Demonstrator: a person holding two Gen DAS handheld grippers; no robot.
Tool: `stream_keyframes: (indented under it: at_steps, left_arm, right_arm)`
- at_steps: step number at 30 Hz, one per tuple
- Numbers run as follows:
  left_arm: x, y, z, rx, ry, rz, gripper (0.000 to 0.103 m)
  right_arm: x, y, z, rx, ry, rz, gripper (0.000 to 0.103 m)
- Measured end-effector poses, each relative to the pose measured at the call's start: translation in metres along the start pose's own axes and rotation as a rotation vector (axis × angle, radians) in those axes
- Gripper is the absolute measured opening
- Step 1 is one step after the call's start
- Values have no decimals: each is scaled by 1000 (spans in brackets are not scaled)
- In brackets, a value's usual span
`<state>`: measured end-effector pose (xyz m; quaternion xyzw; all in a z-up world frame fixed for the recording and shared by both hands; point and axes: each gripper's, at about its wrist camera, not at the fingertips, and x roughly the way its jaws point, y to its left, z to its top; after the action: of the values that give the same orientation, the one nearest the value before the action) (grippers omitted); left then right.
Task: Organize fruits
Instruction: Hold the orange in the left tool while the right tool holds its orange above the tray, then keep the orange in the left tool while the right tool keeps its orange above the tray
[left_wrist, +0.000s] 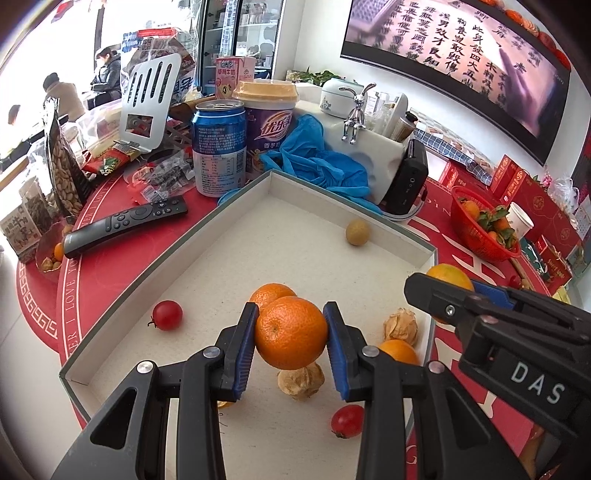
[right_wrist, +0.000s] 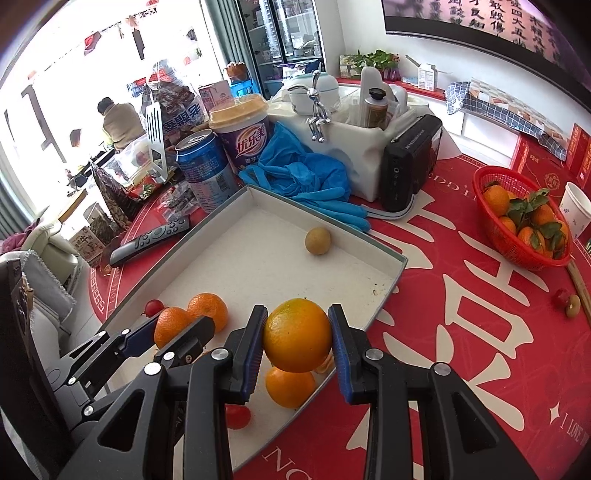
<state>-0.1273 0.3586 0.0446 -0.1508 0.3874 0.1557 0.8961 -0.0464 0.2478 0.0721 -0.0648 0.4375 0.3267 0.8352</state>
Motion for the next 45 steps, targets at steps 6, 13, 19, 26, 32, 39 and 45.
stream_keyframes:
  at_steps: [6,13,19,26,32,39,45]
  left_arm:
    - [1,3,1,-8,3,5,39]
    - [3,0,-1,6,11,7,39]
    - [5,-1,-2,9,19,8,39]
    - [8,-5,-3,20,27,8,39]
    - [8,-4,-3,22,25,12,39]
    - [8,-6,-4,27,26,12,39]
    - [8,-5,-4,27,27,13,39]
  right_arm:
    - [4,5,0,-7,15,5,35]
    - [4,6,0,-12,18,0,35]
    - [4,4,-1,-8,18,1,35]
    - [6,3,-3,-8,27,4,35]
    - [7,3,-3,-10,29,6,35]
    - [9,5,-4,-11,35,7,35]
    - [10,6,-4,-19,34,3,35]
